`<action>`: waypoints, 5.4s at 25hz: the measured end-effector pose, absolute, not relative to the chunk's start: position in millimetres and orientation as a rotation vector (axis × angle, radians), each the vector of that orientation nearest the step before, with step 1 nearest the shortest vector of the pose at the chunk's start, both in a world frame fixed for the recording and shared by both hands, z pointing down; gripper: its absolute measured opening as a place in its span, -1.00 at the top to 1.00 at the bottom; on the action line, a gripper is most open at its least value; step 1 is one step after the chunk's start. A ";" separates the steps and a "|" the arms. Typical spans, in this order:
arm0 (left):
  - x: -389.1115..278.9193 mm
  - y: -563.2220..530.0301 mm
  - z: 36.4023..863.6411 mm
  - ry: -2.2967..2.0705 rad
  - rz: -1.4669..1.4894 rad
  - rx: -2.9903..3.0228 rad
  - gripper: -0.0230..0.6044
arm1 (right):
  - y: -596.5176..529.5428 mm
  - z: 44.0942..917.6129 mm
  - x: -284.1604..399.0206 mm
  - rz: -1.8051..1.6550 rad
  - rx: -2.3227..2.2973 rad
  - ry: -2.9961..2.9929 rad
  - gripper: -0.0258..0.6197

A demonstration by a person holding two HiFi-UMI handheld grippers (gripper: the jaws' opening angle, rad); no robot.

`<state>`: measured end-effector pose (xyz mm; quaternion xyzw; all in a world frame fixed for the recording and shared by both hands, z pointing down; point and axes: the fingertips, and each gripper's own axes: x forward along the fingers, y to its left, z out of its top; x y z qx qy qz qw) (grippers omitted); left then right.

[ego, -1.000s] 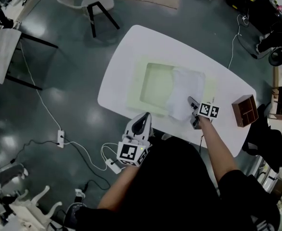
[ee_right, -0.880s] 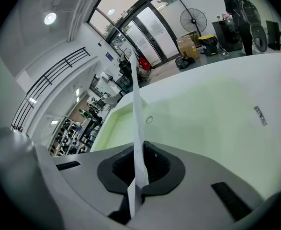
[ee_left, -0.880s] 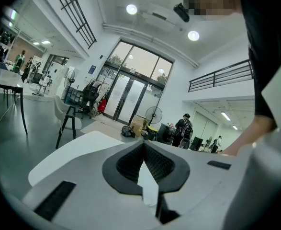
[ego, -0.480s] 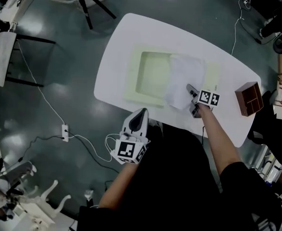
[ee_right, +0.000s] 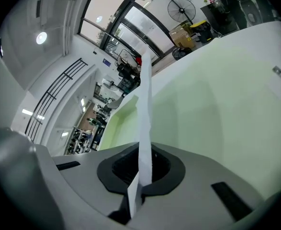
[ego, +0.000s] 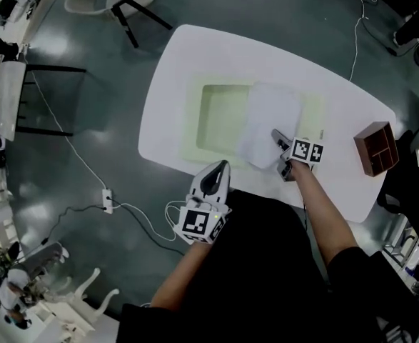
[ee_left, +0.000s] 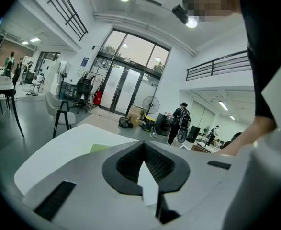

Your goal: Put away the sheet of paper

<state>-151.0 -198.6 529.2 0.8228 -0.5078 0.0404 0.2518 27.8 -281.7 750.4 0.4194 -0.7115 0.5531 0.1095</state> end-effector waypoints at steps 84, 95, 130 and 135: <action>-238.9 -160.0 583.5 -1.608 0.097 1.907 0.92 | -317.6 781.1 -180.7 1.646 0.921 -2.121 0.91; -262.5 -139.1 547.8 -1.670 0.013 1.959 0.92 | -332.9 740.3 -97.7 1.454 1.192 -2.095 0.34; -143.3 -118.0 477.2 -1.531 -0.112 2.340 0.92 | -163.6 458.6 77.9 0.641 1.363 -2.505 0.90; -100.0 -107.1 445.8 -1.495 -0.082 2.409 0.92 | -137.8 438.4 121.1 0.597 1.423 -2.487 0.92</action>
